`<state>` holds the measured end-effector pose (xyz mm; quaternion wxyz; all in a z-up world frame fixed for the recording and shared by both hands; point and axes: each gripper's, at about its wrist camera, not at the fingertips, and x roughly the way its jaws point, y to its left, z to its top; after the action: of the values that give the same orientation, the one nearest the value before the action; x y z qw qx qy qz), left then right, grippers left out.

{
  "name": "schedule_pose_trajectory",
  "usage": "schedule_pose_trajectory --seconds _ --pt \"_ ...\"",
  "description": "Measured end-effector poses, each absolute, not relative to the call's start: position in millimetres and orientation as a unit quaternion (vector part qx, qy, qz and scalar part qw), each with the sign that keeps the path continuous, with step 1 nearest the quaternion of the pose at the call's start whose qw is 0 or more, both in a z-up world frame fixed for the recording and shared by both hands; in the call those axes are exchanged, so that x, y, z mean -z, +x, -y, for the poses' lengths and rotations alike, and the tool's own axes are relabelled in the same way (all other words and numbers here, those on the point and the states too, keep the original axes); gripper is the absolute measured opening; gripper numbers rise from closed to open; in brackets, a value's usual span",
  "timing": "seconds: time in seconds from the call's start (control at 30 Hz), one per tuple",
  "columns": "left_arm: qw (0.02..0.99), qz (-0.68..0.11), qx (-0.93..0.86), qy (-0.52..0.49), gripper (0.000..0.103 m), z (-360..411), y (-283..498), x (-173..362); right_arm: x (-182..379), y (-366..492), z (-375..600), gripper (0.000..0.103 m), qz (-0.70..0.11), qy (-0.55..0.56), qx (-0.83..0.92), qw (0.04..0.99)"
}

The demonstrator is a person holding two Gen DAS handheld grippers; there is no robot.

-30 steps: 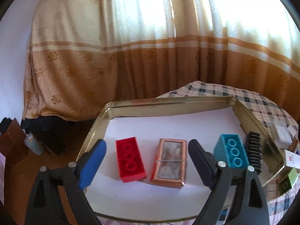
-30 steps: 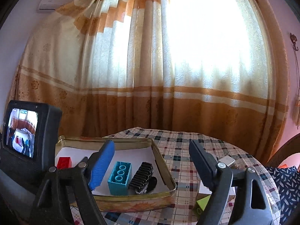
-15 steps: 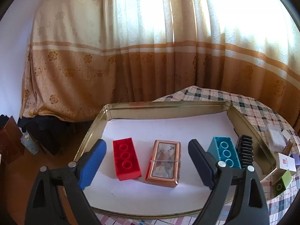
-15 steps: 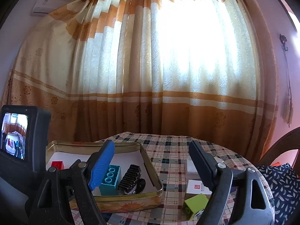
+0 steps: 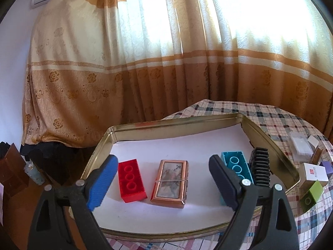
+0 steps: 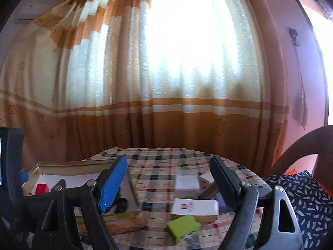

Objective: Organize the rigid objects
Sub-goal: 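Withdraw both open tools from the tray toward the remaining items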

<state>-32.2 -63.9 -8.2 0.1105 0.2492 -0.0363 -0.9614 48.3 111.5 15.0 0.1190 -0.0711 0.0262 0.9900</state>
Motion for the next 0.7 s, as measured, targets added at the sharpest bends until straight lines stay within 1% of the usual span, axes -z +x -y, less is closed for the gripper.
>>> schedule_pose_trajectory --seconds 0.1,0.17,0.23,0.3,0.4,0.43,0.6,0.7 --pt "0.108 0.038 0.963 0.246 0.09 63 -31 8 -18 53 -122 0.083 -0.032 -0.065 -0.989 0.132" --pt "0.105 0.04 0.963 0.243 0.09 60 -30 8 -17 52 -126 0.083 -0.013 -0.073 -0.987 0.145" --pt "0.104 0.039 0.964 0.243 0.09 60 -29 8 -18 53 -136 0.083 -0.024 -0.073 -0.986 0.148" --pt "0.097 0.028 0.963 0.248 0.09 60 -29 8 -18 57 -149 0.083 -0.046 -0.069 -0.984 0.159" --pt "0.075 -0.001 0.962 0.262 0.091 60 -28 10 -18 54 -158 0.083 -0.036 -0.084 -0.981 0.172" --pt "0.073 0.0 0.962 0.263 0.091 57 -28 10 -18 54 -163 0.083 -0.04 -0.087 -0.98 0.177" --pt "0.062 0.046 0.966 0.246 0.091 34 -21 7 -18 59 -190 0.083 -0.091 -0.088 -0.973 0.191" --pt "0.038 0.068 0.966 0.248 0.091 20 -18 8 -18 57 -200 0.083 -0.089 -0.1 -0.969 0.207"
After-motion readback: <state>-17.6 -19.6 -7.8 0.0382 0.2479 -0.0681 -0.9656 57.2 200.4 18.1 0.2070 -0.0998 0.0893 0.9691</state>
